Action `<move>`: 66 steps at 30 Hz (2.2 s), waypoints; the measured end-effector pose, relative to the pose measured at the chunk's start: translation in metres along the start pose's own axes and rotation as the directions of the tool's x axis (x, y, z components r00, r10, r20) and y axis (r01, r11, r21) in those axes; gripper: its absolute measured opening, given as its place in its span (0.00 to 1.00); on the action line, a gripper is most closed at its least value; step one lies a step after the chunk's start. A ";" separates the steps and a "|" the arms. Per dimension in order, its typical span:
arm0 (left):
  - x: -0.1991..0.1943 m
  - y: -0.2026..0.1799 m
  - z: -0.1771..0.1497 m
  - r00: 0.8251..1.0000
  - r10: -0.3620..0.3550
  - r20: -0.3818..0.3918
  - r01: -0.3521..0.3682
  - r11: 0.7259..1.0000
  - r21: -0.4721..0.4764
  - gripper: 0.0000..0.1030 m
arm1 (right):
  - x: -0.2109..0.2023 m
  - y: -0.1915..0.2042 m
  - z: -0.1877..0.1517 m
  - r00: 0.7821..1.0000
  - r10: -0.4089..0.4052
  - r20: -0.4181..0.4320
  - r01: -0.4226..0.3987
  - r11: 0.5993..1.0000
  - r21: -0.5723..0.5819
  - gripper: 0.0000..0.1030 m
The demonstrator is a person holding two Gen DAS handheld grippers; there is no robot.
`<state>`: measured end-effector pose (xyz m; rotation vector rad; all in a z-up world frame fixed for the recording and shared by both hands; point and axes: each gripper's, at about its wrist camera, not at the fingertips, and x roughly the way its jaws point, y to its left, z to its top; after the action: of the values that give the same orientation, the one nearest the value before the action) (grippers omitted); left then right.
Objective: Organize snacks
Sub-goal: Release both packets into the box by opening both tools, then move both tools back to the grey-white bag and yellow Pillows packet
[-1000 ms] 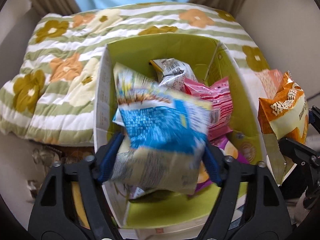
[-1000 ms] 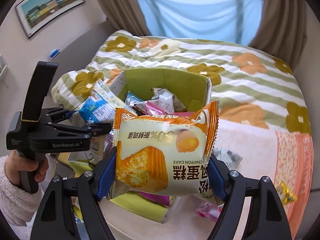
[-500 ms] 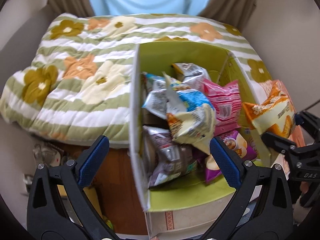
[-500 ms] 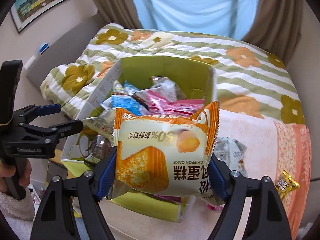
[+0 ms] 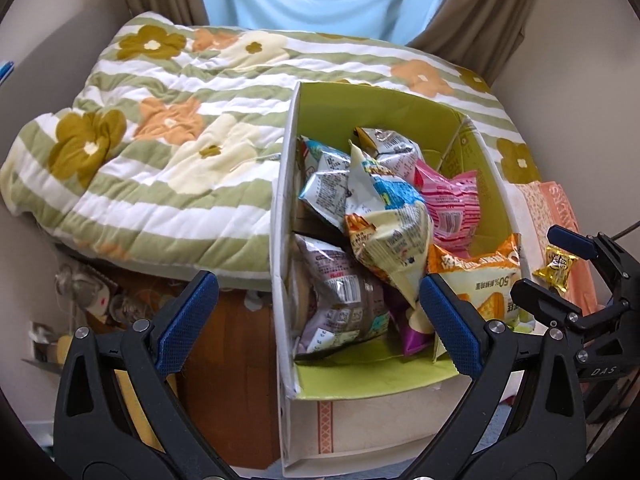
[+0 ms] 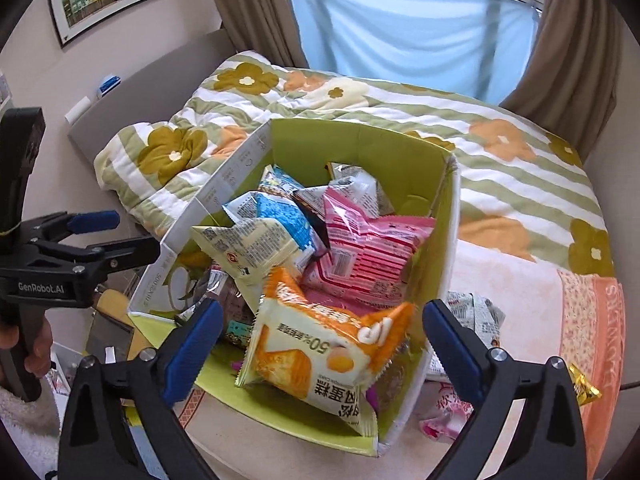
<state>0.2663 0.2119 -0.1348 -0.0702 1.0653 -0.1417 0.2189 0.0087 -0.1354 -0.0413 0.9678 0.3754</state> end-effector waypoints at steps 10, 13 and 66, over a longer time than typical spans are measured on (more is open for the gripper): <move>-0.019 -0.014 -0.010 0.998 -0.038 0.042 0.036 0.998 0.042 0.97 | -0.029 0.006 -0.008 0.998 0.015 0.056 -0.018 0.999 0.051 0.96; -0.026 -0.025 -0.016 0.997 -0.062 0.054 0.058 0.996 0.074 0.97 | -0.044 0.006 -0.014 0.996 0.007 0.085 -0.014 0.997 0.081 0.96; 0.169 -0.378 -0.018 0.949 0.299 -0.100 -0.256 0.917 0.305 0.97 | -0.046 -0.304 -0.162 0.986 -0.015 -0.163 0.072 0.934 0.351 0.97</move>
<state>0.3003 -0.1871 -0.2424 0.3616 1.1779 -0.0434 0.1671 -0.3213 -0.2305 0.2406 1.1790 0.1523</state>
